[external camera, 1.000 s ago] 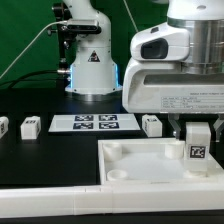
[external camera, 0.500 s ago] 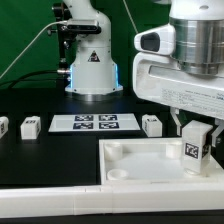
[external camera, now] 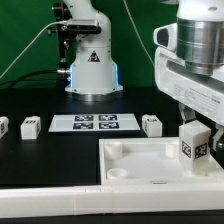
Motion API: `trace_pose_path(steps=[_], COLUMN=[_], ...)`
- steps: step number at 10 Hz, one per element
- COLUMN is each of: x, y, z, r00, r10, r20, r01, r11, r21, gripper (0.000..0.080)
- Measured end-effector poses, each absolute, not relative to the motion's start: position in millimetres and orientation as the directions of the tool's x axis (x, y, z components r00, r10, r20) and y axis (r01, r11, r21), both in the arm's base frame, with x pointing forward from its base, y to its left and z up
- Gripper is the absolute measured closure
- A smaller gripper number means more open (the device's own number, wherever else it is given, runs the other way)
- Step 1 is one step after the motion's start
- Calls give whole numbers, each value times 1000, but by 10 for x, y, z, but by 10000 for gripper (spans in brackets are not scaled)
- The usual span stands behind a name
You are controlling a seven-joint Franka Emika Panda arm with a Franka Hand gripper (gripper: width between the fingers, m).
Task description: Assemble one leg
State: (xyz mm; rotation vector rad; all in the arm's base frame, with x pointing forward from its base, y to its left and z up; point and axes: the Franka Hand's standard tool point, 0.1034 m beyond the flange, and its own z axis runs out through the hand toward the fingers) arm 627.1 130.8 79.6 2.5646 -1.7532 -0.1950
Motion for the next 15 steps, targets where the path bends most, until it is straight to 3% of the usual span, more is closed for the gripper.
trace_pose_path(steps=[1, 2, 4, 6, 9, 12, 15], x=[6266, 6265, 6255, 6266, 6276, 6290, 6291], y=[1327, 1324, 1338, 1323, 1242, 1157, 1147], z=[784, 779, 767, 762, 749, 741, 741], r00=[378, 431, 500, 733, 944, 993, 951], r10=[-922, -897, -860, -670, -305, 18, 293], r20=[-88, -93, -99, -116, -124, -115, -97], r01=[-918, -895, -857, -670, -309, 12, 286], r11=[-385, -439, -508, -741, -951, -999, -955], r21=[90, 85, 81, 43, -8, -49, -77], gripper=[256, 172, 156, 151, 151, 151, 151])
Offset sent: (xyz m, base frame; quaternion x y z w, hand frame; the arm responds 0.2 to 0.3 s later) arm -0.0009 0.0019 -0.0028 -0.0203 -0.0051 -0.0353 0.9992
